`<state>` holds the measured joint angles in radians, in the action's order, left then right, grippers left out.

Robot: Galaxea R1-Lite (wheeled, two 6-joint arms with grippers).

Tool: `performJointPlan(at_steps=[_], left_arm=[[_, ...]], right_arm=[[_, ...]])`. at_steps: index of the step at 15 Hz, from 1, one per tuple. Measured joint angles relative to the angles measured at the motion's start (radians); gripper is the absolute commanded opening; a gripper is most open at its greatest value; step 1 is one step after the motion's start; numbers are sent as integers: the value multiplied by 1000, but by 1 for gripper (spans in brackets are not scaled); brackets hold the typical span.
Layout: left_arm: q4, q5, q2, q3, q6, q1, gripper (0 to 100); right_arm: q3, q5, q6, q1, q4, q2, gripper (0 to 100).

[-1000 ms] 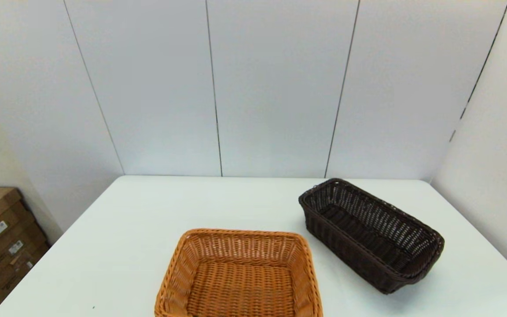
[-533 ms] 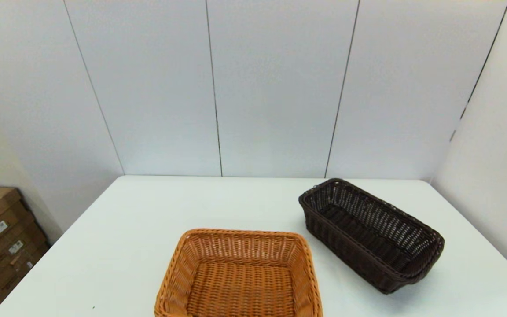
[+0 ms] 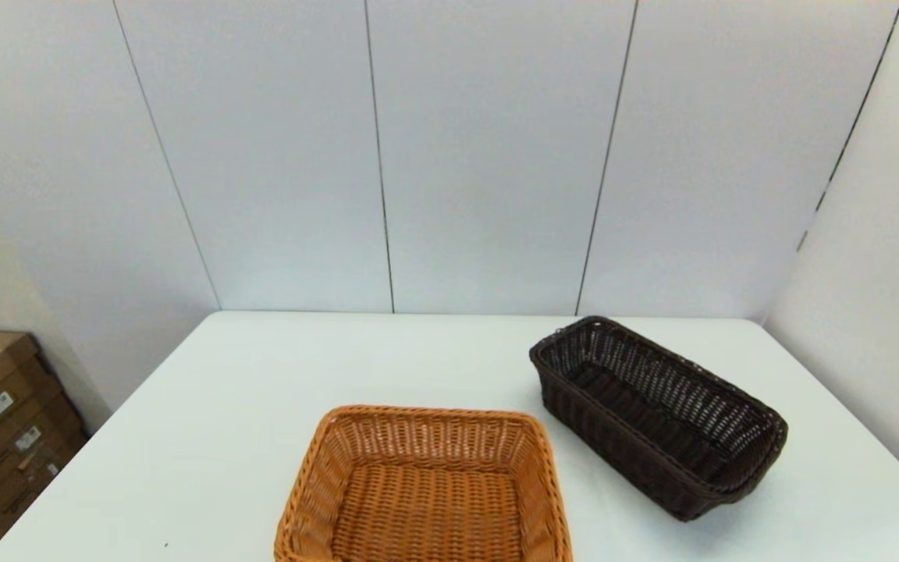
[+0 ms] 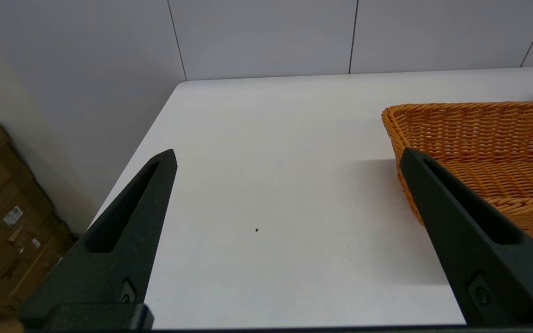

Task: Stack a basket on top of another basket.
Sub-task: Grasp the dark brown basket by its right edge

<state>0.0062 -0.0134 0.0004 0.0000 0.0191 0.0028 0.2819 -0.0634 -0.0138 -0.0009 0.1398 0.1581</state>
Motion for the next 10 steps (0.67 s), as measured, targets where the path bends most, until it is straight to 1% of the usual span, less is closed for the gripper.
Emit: performJointPlan(at_steps=[2,5,7,10], left_arm=[[0,0,0,0,1,0,100],[0,0,0,0,0,0,100],[0,0,0,0,0,0,100],[0,0,0,0,0,0,100]], right_arm=[[75,9,-1,-1,-39,99,100],[229,23,-15,-3,-90,257,100],[301,25,-27,-3,-94,347,100],[322,34,-32,-2,-77,438,100]])
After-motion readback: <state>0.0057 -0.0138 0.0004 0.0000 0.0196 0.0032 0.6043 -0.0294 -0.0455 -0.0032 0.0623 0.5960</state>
